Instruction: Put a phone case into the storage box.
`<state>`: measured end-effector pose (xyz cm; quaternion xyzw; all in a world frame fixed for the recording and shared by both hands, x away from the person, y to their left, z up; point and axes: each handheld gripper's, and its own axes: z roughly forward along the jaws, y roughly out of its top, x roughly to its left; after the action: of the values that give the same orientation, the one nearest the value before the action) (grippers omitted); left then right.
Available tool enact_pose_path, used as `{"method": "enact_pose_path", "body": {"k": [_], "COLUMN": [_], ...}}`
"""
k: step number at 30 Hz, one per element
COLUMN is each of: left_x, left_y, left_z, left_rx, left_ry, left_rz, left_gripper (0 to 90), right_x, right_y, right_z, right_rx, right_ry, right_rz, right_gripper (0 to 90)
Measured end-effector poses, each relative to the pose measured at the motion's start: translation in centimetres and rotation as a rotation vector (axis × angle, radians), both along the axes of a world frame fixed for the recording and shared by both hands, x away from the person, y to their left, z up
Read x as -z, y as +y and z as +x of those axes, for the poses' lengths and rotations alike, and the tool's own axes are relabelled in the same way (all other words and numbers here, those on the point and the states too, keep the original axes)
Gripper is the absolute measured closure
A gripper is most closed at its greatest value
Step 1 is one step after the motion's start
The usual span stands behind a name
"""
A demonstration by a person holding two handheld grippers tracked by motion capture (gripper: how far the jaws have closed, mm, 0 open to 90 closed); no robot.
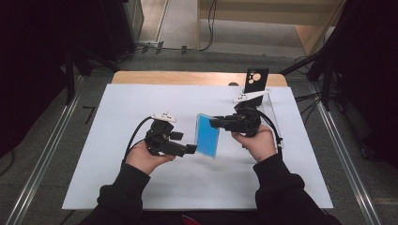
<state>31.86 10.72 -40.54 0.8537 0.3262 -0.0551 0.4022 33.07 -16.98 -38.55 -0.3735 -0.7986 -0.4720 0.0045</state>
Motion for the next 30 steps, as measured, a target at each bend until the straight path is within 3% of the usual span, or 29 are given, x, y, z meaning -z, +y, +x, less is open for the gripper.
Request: {"method": "enact_pose_path", "body": {"k": [3,5,9,13,18,23,30], "left_x": [-0.4,-0.8,-1.5,-2.2,-3.0,-3.3,-3.1], "left_y": [-0.1,-0.2,-0.5,-0.8,-0.8,-0.5,-0.1], "left_z": [0.2,0.2,0.5,0.9,1.5,1.9,2.0], "left_rx": [0.035,0.055,0.112,0.133,0.171,0.198,0.234], "left_ry": [-0.027,-0.049,-0.03,-0.019,-0.045,-0.058,-0.074], "left_rz": [0.003,0.004,0.03,0.027,0.049,0.013,0.015], "left_gripper": [18.2,23.3,23.7,25.4,25.9,27.1,27.1], "right_x": [-0.1,-0.2,-0.2,-0.2,-0.2,-0.2,-0.2], "right_y": [-0.2,-0.3,-0.5,-0.6,-0.8,-0.8,0.0], "right_z": [-0.1,-0.1,0.0,0.1,0.1,0.1,-0.2], "right_rx": [-0.024,-0.037,-0.063,-0.094,-0.136,-0.187,-0.267], "right_ry": [-0.016,-0.02,-0.026,-0.03,-0.031,-0.041,-0.06], "right_rz": [0.0,-0.005,-0.006,-0.009,-0.005,-0.001,-0.01], "right_gripper": [76.9,76.9,76.9,76.9,76.9,76.9,76.8]}}
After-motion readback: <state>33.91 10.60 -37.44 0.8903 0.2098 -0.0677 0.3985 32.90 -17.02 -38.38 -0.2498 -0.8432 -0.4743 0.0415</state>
